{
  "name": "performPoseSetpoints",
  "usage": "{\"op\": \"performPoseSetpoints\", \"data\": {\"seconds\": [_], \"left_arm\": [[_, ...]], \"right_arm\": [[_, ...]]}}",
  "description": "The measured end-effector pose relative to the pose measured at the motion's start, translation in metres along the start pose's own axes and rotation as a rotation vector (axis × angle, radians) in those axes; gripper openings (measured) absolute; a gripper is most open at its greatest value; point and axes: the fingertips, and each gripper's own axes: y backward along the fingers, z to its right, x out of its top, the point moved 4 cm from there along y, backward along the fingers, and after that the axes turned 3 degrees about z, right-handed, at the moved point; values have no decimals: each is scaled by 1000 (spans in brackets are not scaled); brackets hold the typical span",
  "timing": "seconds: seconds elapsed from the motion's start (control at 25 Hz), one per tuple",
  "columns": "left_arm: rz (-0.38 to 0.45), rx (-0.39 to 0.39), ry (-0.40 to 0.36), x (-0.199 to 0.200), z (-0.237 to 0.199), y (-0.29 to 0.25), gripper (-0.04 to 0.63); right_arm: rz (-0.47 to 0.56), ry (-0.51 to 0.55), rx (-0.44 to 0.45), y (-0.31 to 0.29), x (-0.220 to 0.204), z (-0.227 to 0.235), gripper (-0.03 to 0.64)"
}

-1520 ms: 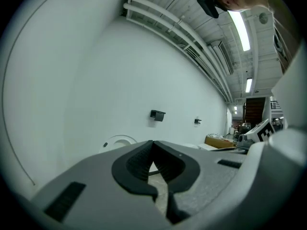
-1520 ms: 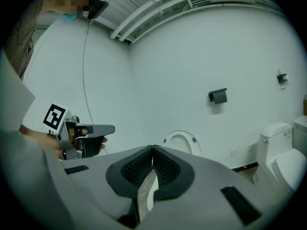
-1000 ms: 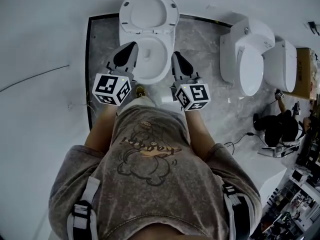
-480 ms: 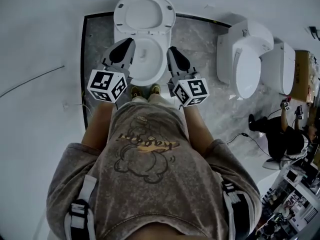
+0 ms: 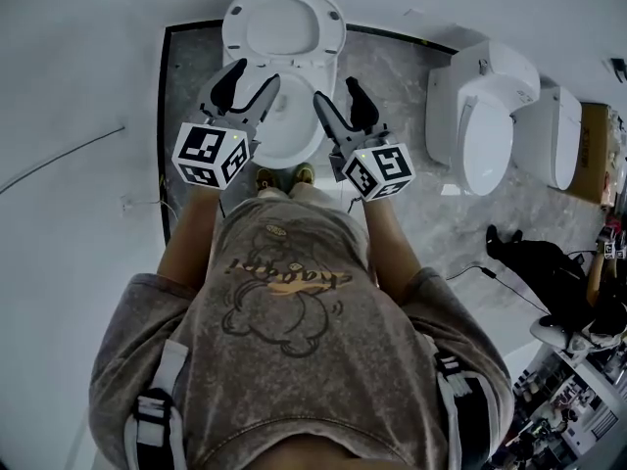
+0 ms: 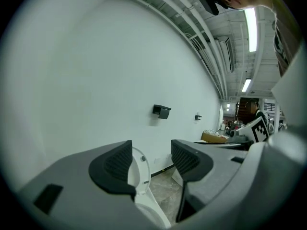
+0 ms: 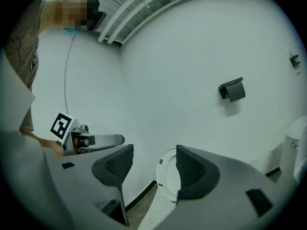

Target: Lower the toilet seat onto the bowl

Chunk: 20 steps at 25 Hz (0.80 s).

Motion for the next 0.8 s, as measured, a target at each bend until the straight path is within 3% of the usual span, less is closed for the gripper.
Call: {"op": "performPoseSetpoints", "data": {"seconds": [0.44,0.8], "left_arm": [[-49,36,-63,-5,-52,-73,273],[-143,11,-96,-44,-108,-159,273]], "right_arm": [[-83,36,26,-74,-17,52,272],[-156,125,41,-166,-35,114,272]]}}
